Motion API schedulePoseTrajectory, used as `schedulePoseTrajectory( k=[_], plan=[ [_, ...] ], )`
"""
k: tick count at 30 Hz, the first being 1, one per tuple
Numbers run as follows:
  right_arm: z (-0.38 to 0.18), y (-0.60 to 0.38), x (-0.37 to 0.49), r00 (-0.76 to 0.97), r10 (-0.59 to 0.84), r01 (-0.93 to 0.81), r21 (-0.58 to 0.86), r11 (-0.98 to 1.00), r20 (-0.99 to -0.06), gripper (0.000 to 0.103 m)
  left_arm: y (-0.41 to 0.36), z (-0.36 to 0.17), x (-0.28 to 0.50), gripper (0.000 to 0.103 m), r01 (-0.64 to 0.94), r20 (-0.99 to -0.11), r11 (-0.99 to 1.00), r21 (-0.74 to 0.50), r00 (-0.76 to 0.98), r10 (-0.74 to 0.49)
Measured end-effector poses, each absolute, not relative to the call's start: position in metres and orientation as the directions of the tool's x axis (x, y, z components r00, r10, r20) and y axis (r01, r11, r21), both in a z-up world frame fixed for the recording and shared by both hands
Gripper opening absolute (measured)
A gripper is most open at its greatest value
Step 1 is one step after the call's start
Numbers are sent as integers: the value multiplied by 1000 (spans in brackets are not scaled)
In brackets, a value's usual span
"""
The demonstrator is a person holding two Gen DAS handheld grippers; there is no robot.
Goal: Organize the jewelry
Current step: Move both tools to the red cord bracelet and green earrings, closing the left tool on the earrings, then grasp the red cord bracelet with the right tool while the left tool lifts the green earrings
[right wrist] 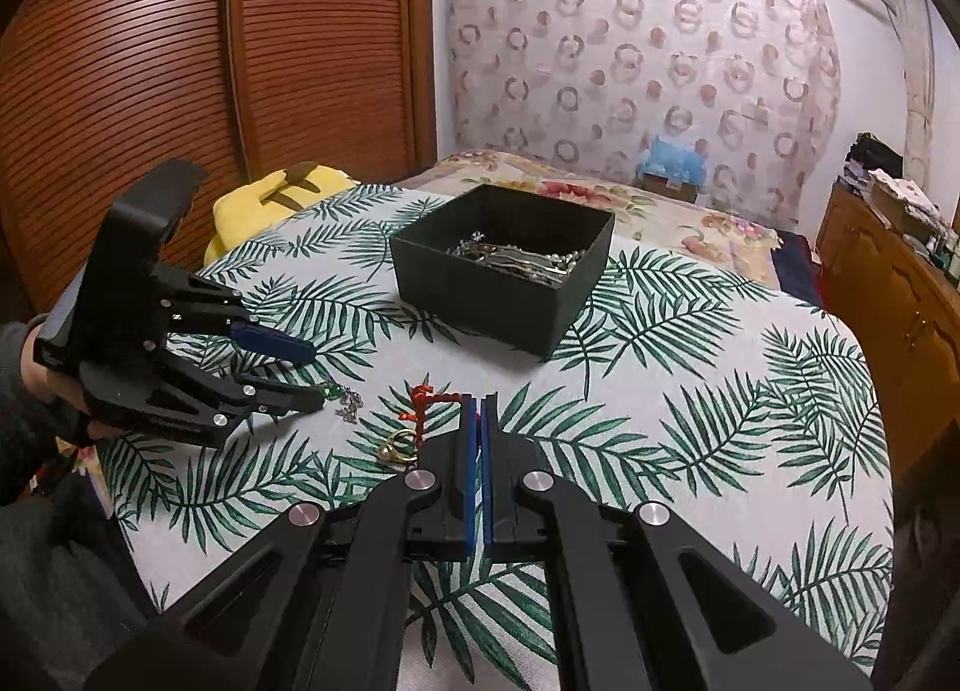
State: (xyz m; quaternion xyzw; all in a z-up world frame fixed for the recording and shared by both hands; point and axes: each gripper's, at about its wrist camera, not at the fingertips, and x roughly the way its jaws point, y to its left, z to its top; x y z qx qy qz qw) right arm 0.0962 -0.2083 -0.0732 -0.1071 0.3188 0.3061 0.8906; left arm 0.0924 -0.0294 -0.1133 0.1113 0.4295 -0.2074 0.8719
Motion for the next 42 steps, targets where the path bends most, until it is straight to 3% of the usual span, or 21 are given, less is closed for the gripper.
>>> schedulePoseTrajectory(
  k=[5,16,17,18,26,31,32,36,42],
  plan=[
    [-78,-208,96,603,476,-615,8,789,-640,2,-34,-113,88,14,472,-793,882,13,542,-278],
    [-78,-204,93,602,478,-618,6,786,-640,2,-19,-96,90,11,404,-737,915,-15,614,-283],
    [-78,-204,93,602,478,-618,6,786,-639,2,-19,-93,91,10,402,-731,916,-16,620,-285],
    [-78,-204,93,604,479,-618,6,786,-637,2,-18,-88,91,0,398,-722,917,-19,629,-288],
    [-61,-196,103,615,495,-627,0,779,-615,2,-6,-70,102,0,381,-683,924,-46,663,-307],
    [-63,-193,108,606,496,-632,1,775,-622,2,5,-81,101,0,372,-717,925,-75,625,-309],
    [-65,-192,109,601,498,-633,7,774,-625,2,5,-84,99,0,368,-725,927,-76,618,-305],
    [-67,-190,110,598,504,-640,7,768,-623,2,-4,-96,91,25,373,-750,926,-63,595,-291],
    [-68,-187,111,590,515,-651,11,759,-622,2,-15,-113,93,34,347,-774,937,-42,582,-250]
  ],
)
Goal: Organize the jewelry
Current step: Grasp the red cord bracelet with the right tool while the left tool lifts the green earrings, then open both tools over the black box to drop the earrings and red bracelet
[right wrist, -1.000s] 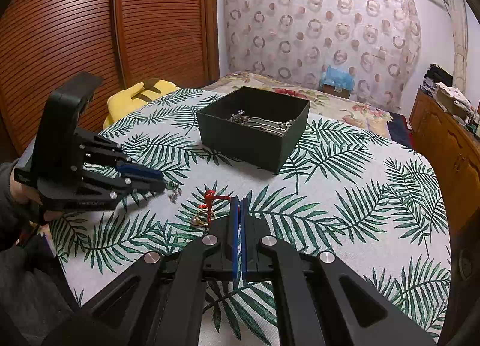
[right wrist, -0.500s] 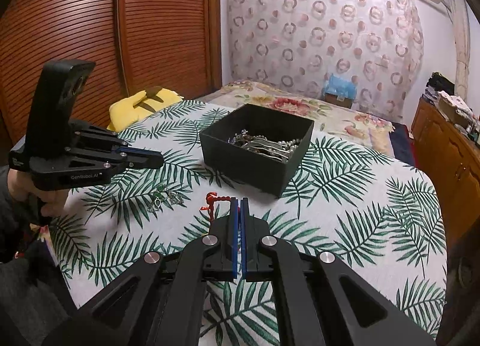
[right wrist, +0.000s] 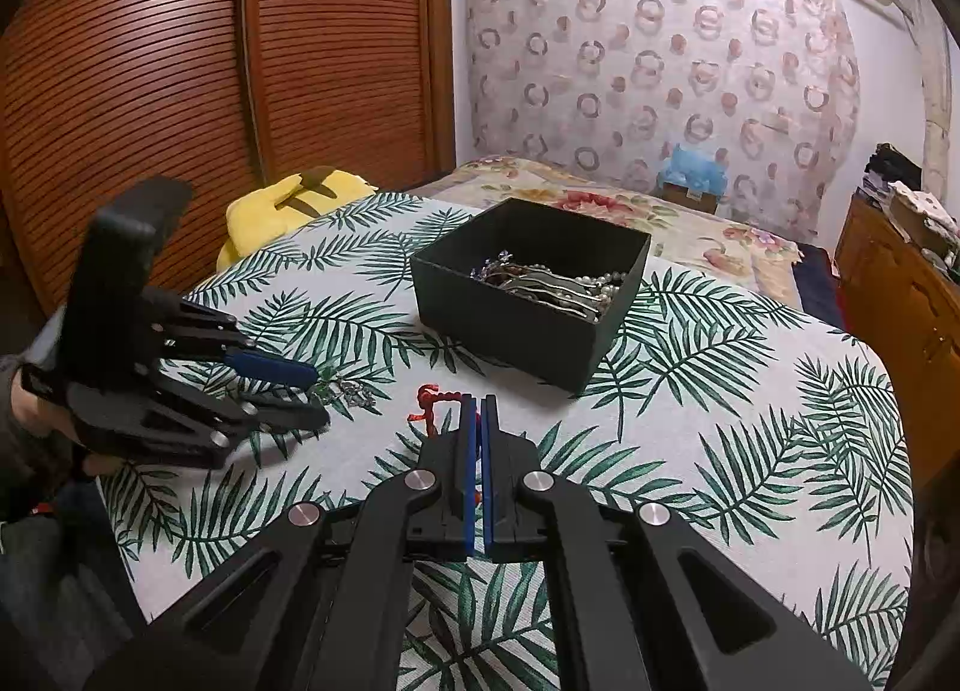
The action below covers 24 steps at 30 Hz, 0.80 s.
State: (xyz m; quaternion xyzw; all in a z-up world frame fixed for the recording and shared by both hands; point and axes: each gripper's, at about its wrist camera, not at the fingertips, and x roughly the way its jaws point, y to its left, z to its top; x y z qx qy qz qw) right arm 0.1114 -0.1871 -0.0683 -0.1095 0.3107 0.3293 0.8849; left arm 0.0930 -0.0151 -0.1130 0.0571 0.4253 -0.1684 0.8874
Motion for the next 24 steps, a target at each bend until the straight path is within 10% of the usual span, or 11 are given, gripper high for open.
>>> schedulePoseTrajectory(
  k=[5,9,24],
  plan=[
    [-68,-189,113,588,523,-654,17,756,-617,2,-23,-114,99,34,325,-772,945,26,607,-188],
    [-69,-191,115,583,530,-657,26,753,-616,2,-17,-113,101,12,307,-767,951,12,614,-189],
    [-40,-187,154,607,547,-667,6,745,-576,2,0,-54,115,11,294,-658,953,-68,705,-264]
  ],
)
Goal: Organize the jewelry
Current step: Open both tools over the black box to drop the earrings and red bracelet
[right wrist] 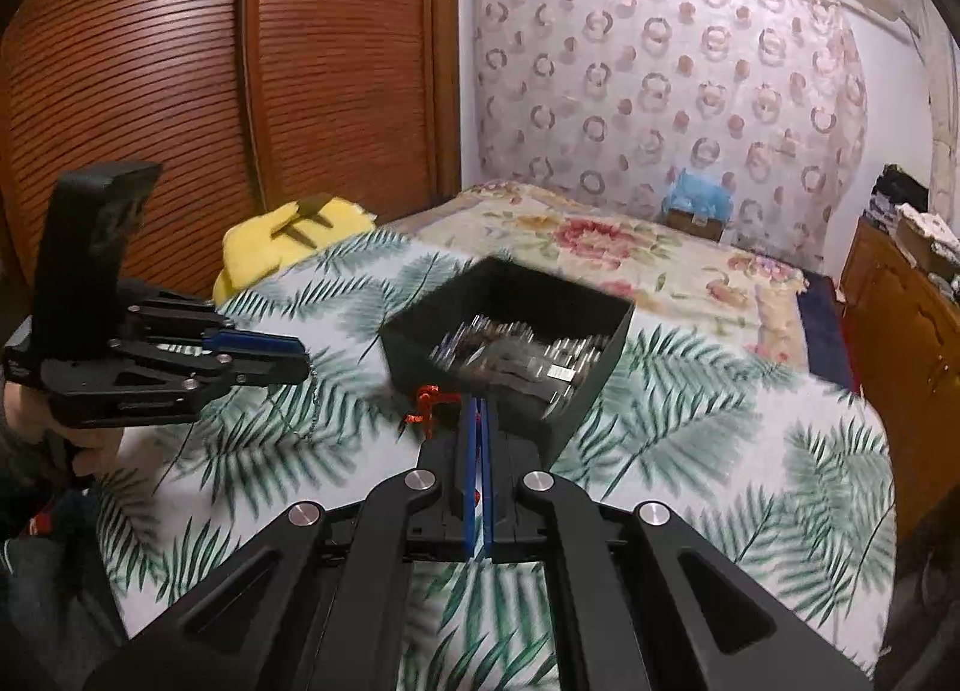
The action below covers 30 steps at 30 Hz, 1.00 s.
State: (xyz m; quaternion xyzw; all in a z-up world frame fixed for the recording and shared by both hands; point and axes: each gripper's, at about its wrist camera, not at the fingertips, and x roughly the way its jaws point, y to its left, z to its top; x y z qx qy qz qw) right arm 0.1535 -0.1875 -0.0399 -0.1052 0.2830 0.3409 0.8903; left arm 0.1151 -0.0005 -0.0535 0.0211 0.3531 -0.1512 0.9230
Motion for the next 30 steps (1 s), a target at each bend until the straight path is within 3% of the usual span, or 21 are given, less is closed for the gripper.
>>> schedulePoseTrajectory(
  k=[8,19,23,30],
  plan=[
    [-18,-187,198,640,576,-645,53,762,-509,2,-7,-11,150,11,309,-582,950,-49,764,-279],
    [-52,-166,237,568,566,-654,90,751,-597,3,-19,-9,206,11,321,-583,946,-40,762,-283],
    [-60,-168,243,558,547,-641,94,762,-623,22,-22,-17,221,11,319,-599,947,-37,751,-277],
    [-54,-178,235,578,543,-628,93,773,-609,23,-29,-26,231,12,321,-620,947,-26,738,-267]
  ],
)
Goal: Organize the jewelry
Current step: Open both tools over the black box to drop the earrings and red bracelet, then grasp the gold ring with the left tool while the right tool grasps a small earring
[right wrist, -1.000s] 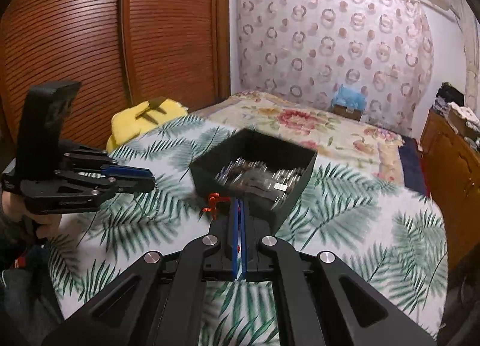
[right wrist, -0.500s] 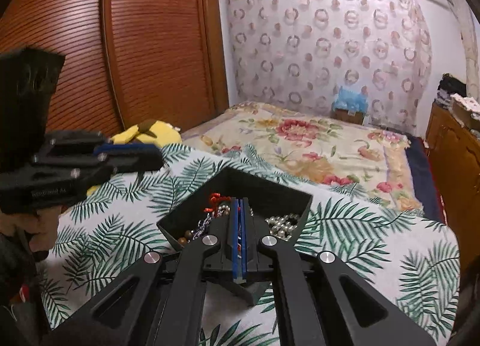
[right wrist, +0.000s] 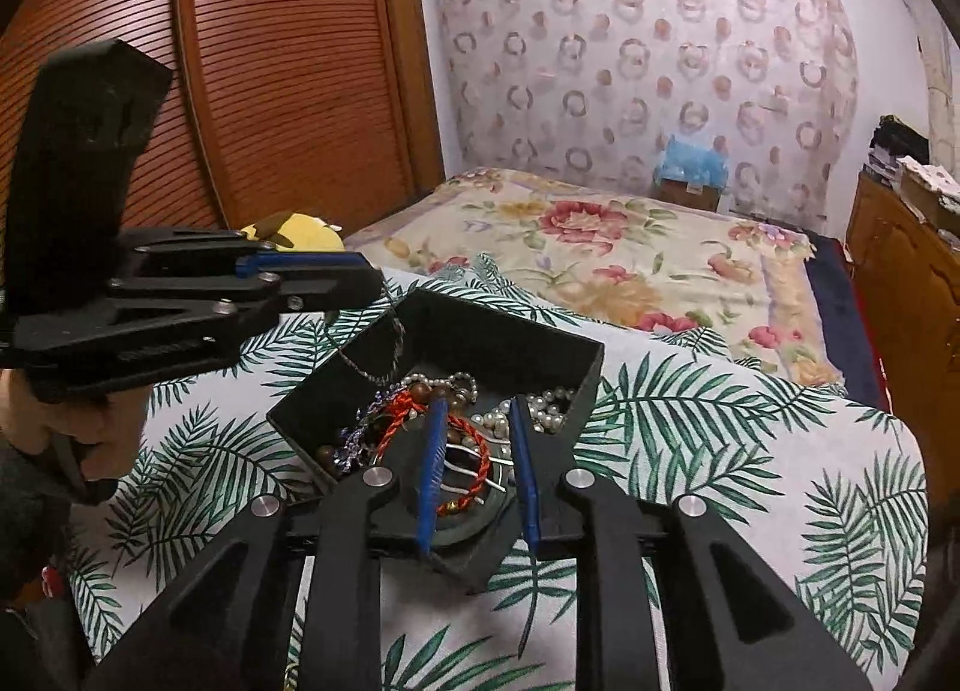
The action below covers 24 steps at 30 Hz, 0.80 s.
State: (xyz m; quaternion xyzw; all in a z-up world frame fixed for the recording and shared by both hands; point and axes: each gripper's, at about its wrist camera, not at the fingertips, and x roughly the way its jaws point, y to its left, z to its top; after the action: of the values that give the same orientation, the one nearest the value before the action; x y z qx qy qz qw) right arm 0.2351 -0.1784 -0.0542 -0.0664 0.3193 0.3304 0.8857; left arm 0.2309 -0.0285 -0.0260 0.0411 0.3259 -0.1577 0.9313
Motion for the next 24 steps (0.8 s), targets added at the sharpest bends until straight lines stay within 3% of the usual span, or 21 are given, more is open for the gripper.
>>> schedulePoseTrajectory(
  k=[3,6,10,15,19,21,24],
  plan=[
    [-50,-183,225,593,534,-621,80,780,-603,23,-30,-28,230,16,318,-623,948,-28,736,-265],
    [-48,-188,212,607,521,-610,67,789,-600,23,-31,-29,224,38,310,-625,950,-18,739,-253],
    [-53,-199,189,599,514,-597,85,798,-614,23,-34,-32,212,40,316,-631,949,-20,732,-257],
    [-66,-202,158,571,504,-600,89,795,-648,23,-35,-37,187,54,325,-634,945,-33,724,-271],
    [-81,-201,134,539,493,-610,86,787,-683,23,-36,-45,165,58,342,-647,939,-45,706,-288],
    [-87,-199,125,525,485,-619,78,782,-699,23,-36,-49,155,66,348,-649,936,-51,701,-296],
    [-95,-195,115,498,487,-633,84,770,-717,23,-34,-59,144,68,358,-661,932,-59,685,-305]
  ],
)
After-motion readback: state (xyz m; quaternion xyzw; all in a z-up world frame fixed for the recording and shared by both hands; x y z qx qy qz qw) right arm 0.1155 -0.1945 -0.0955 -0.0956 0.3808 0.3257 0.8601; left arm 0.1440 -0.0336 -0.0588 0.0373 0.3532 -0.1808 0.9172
